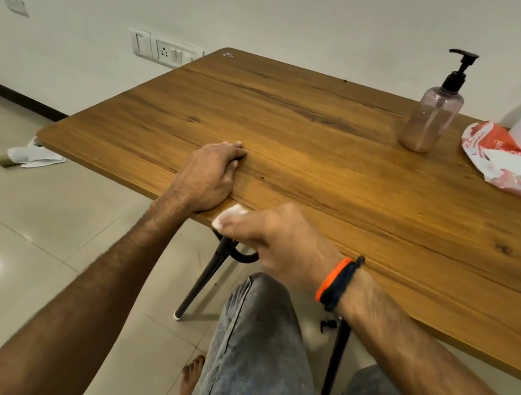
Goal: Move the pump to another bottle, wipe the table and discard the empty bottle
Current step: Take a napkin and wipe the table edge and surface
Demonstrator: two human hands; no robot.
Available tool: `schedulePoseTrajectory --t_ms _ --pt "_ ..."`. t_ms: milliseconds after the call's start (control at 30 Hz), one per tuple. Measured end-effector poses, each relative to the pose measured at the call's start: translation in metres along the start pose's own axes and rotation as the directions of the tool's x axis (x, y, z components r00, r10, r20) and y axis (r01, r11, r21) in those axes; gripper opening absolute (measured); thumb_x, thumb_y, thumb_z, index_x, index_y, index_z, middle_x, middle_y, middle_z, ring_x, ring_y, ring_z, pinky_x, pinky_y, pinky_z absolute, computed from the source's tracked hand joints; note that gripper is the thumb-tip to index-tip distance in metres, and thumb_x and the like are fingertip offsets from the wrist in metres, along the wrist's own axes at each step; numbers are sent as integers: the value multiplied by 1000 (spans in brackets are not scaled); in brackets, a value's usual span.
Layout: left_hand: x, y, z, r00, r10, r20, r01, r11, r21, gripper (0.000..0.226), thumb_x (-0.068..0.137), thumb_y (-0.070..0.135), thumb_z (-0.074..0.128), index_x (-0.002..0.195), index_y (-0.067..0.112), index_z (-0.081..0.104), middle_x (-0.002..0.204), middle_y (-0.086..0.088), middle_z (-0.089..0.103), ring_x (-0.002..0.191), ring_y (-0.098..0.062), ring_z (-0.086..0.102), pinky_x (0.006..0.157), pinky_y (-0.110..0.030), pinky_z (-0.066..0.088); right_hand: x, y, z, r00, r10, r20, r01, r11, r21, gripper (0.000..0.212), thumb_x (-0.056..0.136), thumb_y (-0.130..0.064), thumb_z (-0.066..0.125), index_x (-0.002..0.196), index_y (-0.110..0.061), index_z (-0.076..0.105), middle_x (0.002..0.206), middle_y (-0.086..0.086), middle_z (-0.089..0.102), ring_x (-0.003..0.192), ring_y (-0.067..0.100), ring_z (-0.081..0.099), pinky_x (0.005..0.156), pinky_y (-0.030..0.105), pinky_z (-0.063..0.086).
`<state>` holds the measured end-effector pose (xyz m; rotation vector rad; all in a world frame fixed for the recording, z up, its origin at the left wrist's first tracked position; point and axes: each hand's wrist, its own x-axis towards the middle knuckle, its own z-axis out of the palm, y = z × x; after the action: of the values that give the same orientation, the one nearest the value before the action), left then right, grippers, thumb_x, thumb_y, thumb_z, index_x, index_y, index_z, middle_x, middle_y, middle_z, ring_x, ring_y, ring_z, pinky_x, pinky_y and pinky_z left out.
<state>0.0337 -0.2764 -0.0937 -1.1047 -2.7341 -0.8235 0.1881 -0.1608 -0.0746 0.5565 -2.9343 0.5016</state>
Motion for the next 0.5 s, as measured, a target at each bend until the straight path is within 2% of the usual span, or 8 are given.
schedulePoseTrajectory --t_ms 67,100,167,233,333,400,500 --pt "0 0 0 1000 -5 -1 5 1000 1 39 99 15 43 136 12 54 149 -3 48 139 -21 41 118 -39 28 -14 -9 -2 998 -56 -13 58 978 200 49 84 10 53 123 -17 67 129 -3 65 122 9 59 103 27 48" --pt "-1 1 0 1000 -6 1 6 1000 4 39 99 15 43 137 12 54 149 -2 47 139 -21 41 118 -39 28 -18 -8 -6 997 -55 -63 71 952 299 49 84 11 51 121 -15 68 126 -1 67 122 7 59 104 25 47" --pt "-1 1 0 1000 -7 3 7 1000 9 39 99 15 43 137 13 54 149 -2 47 138 -21 41 118 -38 28 -21 7 -16 979 84 -188 0 913 408 50 83 13 50 119 -16 69 124 -2 67 123 5 58 106 23 45" --pt "-2 1 -1 1000 -10 8 9 1000 11 39 99 16 43 137 13 53 149 -2 47 139 -21 40 118 -38 28 -17 33 -26 918 292 -269 -190 919 347 51 85 11 50 121 -21 68 126 -6 66 124 4 56 107 18 41" --pt "-2 2 -1 1000 -14 8 14 1000 7 40 100 17 43 138 13 53 150 -2 46 140 -21 39 118 -37 26 -11 68 -38 847 470 -249 -456 883 113 52 87 9 49 126 -21 65 130 -3 65 125 12 56 108 19 37" --pt "-1 1 -1 1000 -13 9 13 1000 6 40 100 17 43 138 14 53 149 -2 46 139 -21 39 117 -38 26 -10 74 -38 849 489 -201 -491 870 43 52 87 9 50 128 -21 64 134 -2 62 128 14 54 112 24 36" --pt "0 0 0 1000 -7 12 7 1000 7 39 100 17 43 138 14 52 149 -2 46 139 -21 39 117 -39 26 -15 54 -27 894 420 -157 -424 905 6 55 87 7 52 132 -24 60 141 -6 56 131 15 50 115 32 36"
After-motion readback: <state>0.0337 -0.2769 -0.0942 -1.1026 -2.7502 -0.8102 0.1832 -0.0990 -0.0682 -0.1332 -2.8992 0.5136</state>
